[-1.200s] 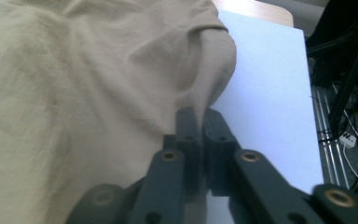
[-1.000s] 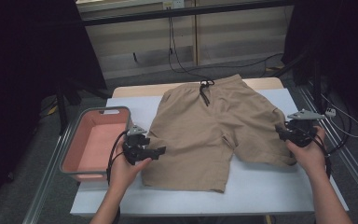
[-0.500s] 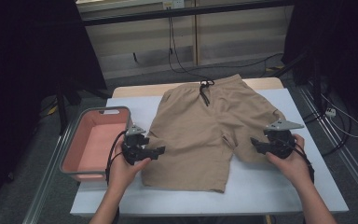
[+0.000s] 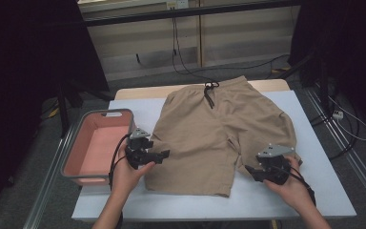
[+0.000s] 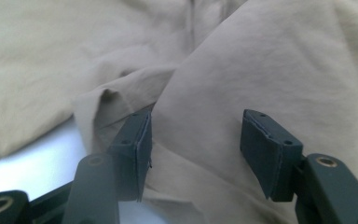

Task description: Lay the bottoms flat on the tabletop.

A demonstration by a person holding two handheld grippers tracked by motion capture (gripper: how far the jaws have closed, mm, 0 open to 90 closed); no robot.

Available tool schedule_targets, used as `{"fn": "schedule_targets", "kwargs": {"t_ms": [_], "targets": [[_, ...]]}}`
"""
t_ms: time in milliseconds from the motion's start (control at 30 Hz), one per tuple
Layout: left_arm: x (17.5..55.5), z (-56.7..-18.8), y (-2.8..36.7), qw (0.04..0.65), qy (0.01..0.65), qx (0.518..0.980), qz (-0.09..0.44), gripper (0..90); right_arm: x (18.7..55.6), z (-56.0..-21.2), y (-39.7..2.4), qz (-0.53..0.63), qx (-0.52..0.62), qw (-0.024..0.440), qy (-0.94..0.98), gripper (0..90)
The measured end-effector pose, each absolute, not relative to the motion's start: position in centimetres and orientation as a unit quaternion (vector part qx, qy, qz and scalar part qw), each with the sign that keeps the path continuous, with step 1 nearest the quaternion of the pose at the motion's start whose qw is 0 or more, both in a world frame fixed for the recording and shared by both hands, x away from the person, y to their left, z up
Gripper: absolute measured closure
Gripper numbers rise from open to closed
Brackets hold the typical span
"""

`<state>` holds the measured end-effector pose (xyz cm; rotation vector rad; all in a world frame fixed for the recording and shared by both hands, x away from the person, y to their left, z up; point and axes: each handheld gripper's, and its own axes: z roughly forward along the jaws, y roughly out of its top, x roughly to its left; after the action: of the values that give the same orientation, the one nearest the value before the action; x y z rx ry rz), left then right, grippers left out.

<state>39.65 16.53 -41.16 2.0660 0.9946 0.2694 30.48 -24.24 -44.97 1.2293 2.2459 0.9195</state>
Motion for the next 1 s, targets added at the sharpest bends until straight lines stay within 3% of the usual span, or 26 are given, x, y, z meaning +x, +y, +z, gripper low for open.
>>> {"fn": "schedule_targets", "kwargs": {"t_ms": [133,367,567,633,900,1000], "targets": [[39.6,-41.0,16.5,0.407,0.393,0.817,0.109,20.3,30.7,-44.3,-24.1,0.343,0.444,0.224,0.797,41.1],[39.7,-41.0,16.5,0.408,0.394,0.816,0.108,20.3,32.2,-42.7,-22.6,0.369,0.439,0.243,0.782,44.1],[39.8,-41.2,16.4,0.405,0.393,0.818,0.106,20.3,34.2,-43.7,-19.9,0.361,0.427,0.23,0.797,47.3],[39.8,-41.2,16.4,0.405,0.395,0.818,0.103,20.3,34.7,-44.2,-19.5,0.347,0.426,0.225,0.805,52.0],[39.8,-41.3,16.4,0.405,0.393,0.819,0.103,20.3,35.9,-45.7,-20.0,0.307,0.465,0.235,0.796,54.9],[39.8,-41.4,16.4,0.402,0.394,0.82,0.104,20.3,36.0,-45.8,-20.4,0.326,0.469,0.209,0.794,69.5]]}}
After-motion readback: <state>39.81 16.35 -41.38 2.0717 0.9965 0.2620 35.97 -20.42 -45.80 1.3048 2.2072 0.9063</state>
